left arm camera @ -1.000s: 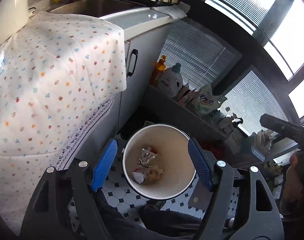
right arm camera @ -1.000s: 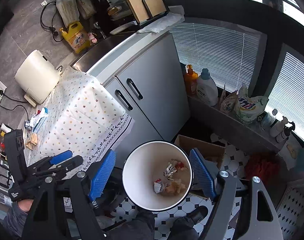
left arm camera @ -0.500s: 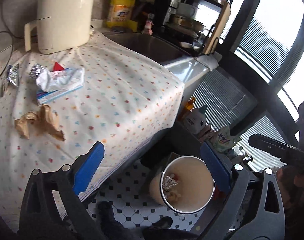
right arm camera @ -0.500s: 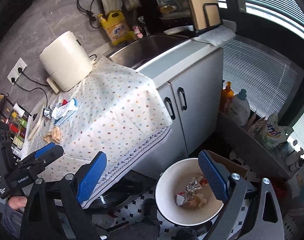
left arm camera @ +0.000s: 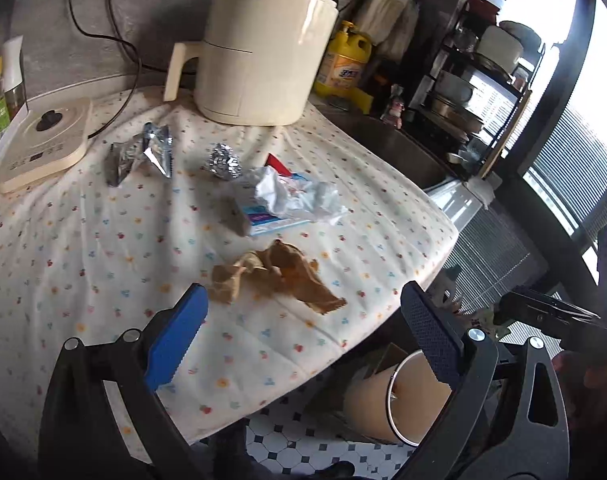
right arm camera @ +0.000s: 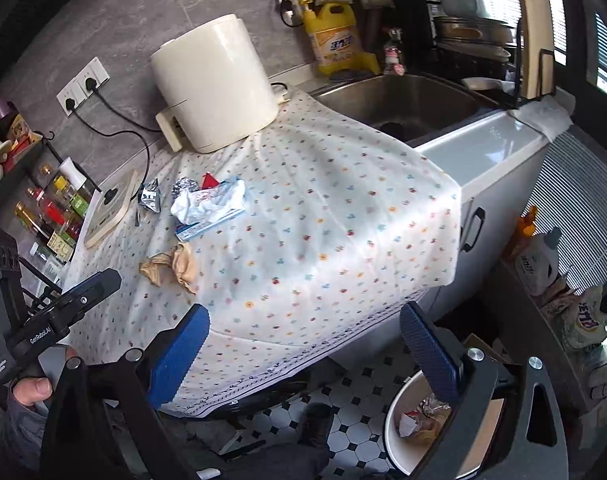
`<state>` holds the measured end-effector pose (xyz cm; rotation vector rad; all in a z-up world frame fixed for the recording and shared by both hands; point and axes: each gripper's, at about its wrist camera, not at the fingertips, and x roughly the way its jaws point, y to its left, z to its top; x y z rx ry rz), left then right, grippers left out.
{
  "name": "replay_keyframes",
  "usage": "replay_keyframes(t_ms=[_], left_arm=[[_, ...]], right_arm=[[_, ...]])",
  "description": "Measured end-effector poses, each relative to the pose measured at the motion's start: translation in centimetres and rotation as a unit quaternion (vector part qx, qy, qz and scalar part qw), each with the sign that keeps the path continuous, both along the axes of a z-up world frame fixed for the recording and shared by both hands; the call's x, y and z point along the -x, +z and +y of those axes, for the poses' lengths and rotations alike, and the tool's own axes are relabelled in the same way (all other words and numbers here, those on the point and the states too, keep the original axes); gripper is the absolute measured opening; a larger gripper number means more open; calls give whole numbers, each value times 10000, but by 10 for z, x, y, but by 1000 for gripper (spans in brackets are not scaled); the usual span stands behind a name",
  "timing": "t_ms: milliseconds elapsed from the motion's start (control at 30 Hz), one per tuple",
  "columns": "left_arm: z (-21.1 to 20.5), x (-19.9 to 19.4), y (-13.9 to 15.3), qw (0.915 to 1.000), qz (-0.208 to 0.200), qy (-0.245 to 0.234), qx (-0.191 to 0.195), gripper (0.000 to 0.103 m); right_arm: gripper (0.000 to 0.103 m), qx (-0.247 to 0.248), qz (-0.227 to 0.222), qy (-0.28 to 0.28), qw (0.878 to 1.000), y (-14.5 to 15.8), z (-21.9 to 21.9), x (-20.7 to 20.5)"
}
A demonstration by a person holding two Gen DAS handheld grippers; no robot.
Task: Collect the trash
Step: 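Move both open tools back over the counter trash, then grasp the crumpled brown paper with the right tool while the left tool grasps the silver snack packet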
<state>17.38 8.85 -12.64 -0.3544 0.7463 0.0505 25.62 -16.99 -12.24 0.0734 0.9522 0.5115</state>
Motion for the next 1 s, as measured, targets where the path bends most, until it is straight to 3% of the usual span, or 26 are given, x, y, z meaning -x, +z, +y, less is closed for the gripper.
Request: replay_keyframes(t_ms=[167,267,600,633,700,733,767,1000], left_arm=[[44,6,1,9998,-46,195,-45,96],[74,6,1,9995,-93,305,-38,96],[146,-17,-6,9991,-108,400,-32,96],[150,-21,-6,9992,-109,383,-31,96],[157,-29,-8,9993,-102,363,-31,96],[161,-34,-9,9994,-92,348,-13,96],[164,-40,-10,9994,-78,334,10,96],[181,-81,-20,9995,-83,230,186,96]], right_arm=[[87,76,33,257,9996,-5,54,-6],[72,182,114,424,9989,-12,88,-10],[70,533,353,685,9956,-46,176,-25],[64,571,413,689,9951,-51,180,-28],[42,653,637,659,9937,-61,186,-37],[18,674,781,647,9926,-66,187,-42],[13,680,865,631,9919,-69,188,-44],[9,335,159,602,9975,-29,188,-42]])
